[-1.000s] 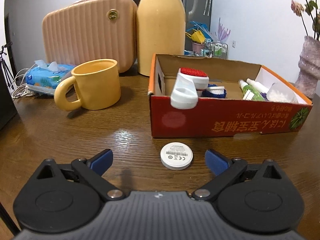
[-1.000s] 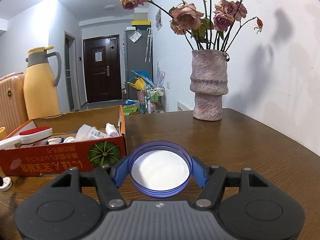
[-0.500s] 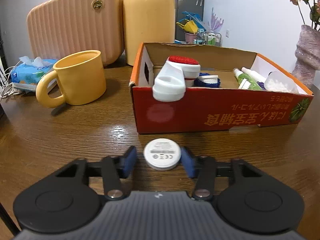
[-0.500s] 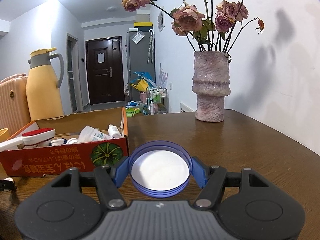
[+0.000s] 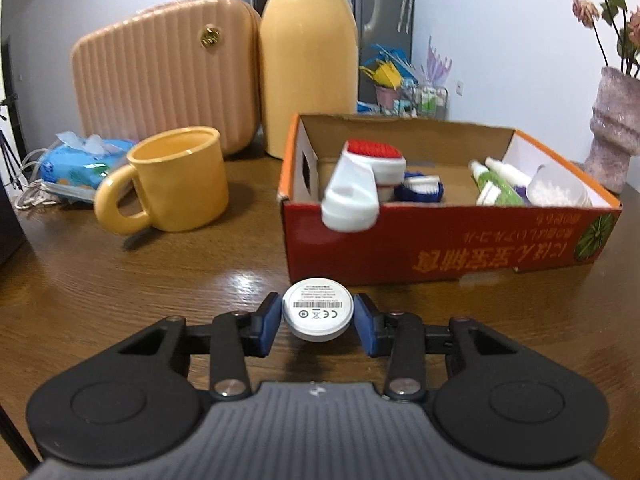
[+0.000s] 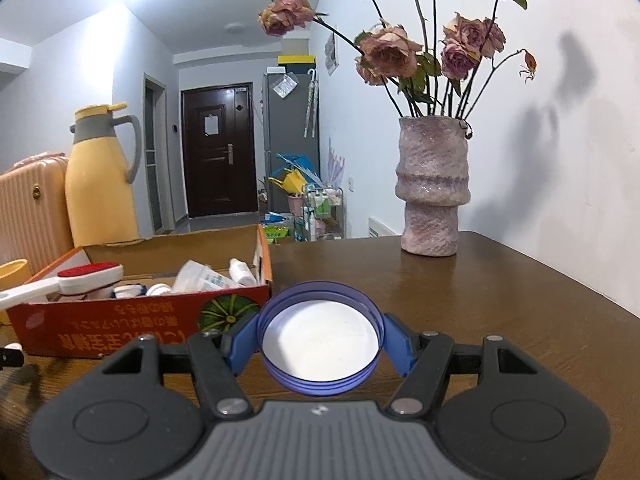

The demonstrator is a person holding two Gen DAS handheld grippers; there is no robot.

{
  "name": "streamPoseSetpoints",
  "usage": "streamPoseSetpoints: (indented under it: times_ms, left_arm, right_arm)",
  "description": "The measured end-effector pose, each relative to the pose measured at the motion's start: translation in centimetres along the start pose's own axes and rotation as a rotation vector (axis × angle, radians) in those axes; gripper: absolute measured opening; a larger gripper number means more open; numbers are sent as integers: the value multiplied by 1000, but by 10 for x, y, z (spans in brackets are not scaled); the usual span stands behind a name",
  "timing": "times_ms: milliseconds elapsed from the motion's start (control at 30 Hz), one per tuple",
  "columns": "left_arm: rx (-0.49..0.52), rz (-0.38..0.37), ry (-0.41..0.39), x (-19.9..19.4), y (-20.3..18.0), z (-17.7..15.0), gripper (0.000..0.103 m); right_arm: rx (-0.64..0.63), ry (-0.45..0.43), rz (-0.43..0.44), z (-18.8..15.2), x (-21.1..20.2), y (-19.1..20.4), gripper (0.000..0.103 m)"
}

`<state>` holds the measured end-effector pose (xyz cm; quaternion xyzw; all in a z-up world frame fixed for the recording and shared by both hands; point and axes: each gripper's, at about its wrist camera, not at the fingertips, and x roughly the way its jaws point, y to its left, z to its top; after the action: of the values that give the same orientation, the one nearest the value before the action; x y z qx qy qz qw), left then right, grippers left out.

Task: Organize rigid objects
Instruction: 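Carry the white round cap and blue-rimmed lid over the cardboard box with both tools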

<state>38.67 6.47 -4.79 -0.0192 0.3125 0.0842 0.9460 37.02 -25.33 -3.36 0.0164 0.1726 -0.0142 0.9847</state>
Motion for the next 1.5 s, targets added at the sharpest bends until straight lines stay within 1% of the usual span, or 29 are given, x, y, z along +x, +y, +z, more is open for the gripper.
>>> streamPoseSetpoints:
  times_ms: [133,200,300,567,700,900,1033,1233,1500]
  left_arm:
    - [-24,5,-21,-10,4,2,40]
    - [-21,4,-35,-16,4,3,40]
    - [-27,-19,-61,-28,3,3,40]
    - [6,-69,-107,-53,-17,-2,40]
    - [16,-80,-133,-60,-25,-2,40]
    - [-8,-92,-145,-56,-33,8,40]
    - [-14,-100,-158,-52,-42,16,40]
    - [-23,-105,-162,-36,-54,29,40]
    - [-40,-96,-172,-13,-59,46,40]
  right_arm:
    - [2,-17,29,0,-6,7,65]
    - [4,-26,47,0,-9,12,65]
    - [5,-43,71,0,-14,19,65]
    - [-10,-86,119,1,-22,39,65]
    - [-6,-102,140,2,-22,49,65]
    - [-15,-137,154,5,-16,64,65]
    - [-16,-143,156,7,-8,72,65]
    - [-21,-147,145,9,8,78,65]
    - [-30,-150,155,16,33,86,65]
